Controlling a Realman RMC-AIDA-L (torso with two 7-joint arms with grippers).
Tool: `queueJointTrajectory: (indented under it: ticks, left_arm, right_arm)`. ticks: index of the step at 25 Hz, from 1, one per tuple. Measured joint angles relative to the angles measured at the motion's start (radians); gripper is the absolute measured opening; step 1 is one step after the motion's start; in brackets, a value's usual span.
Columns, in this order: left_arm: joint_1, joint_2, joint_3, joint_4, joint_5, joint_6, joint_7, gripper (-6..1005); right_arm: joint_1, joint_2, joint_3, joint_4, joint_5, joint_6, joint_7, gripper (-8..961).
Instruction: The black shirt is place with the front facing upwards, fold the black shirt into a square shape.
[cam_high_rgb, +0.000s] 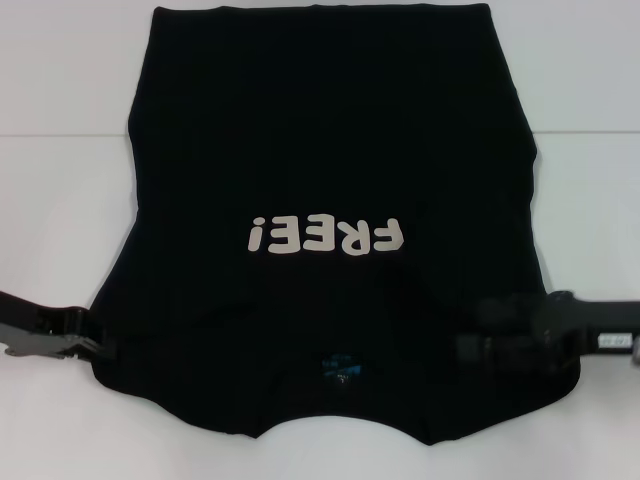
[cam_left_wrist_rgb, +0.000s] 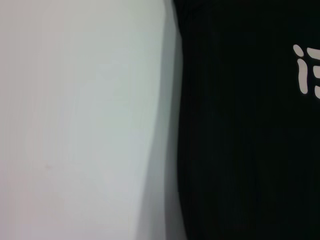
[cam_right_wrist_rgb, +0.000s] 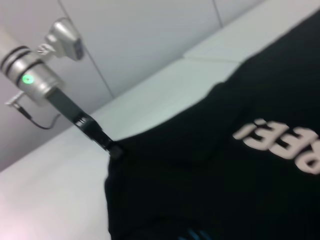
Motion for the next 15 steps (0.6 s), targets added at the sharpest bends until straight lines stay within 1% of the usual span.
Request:
queueJointTrajectory:
  ticks: [2,3,5,8,10,12,13,15]
  left_arm:
    - [-0.001,0.002,0.000,-0.001,-0.001,-0.001,-0.001,432]
    - [-0.002,0.004,0.000,-0.001,-0.003,0.000,-0.001,393]
    - [-0.002,0.006,0.000,-0.001,-0.005,0.002,0.001,316]
    - [-0.005,0.008,0.000,-0.001,-0.006,0.010,0.002,199]
    - [-0.007,0.009,0.000,0.000,-0.006,0.014,0.002,126]
    - [-0.007,0.009,0.000,0.000,-0.007,0.016,0.005,53]
    - [-0.007,0.009,0.000,-0.001,-0.007,0.016,0.006,16]
    - [-0.008,0.009,0.000,-0.001,-0.008,0.017,0.009,16]
  right_arm:
    - [0.019,-0.014,0.000,-0.045,-0.054,0.000,0.117,866]
    - [0.029,-0.020,0.000,-0.063,-0.079,-0.001,0.167,866]
    - [0.066,-0.045,0.000,-0.104,-0.151,-0.007,0.310,866]
    - [0.141,-0.088,-0.001,-0.145,-0.269,-0.039,0.530,866]
    - [0.195,-0.109,-0.001,-0.158,-0.372,-0.061,0.659,866]
    - [0.242,-0.113,-0.001,-0.182,-0.482,-0.078,0.766,866]
    - [0.261,-0.110,-0.001,-0.193,-0.530,-0.082,0.792,866]
    - [0.300,-0.094,-0.005,-0.203,-0.627,-0.089,0.823,865]
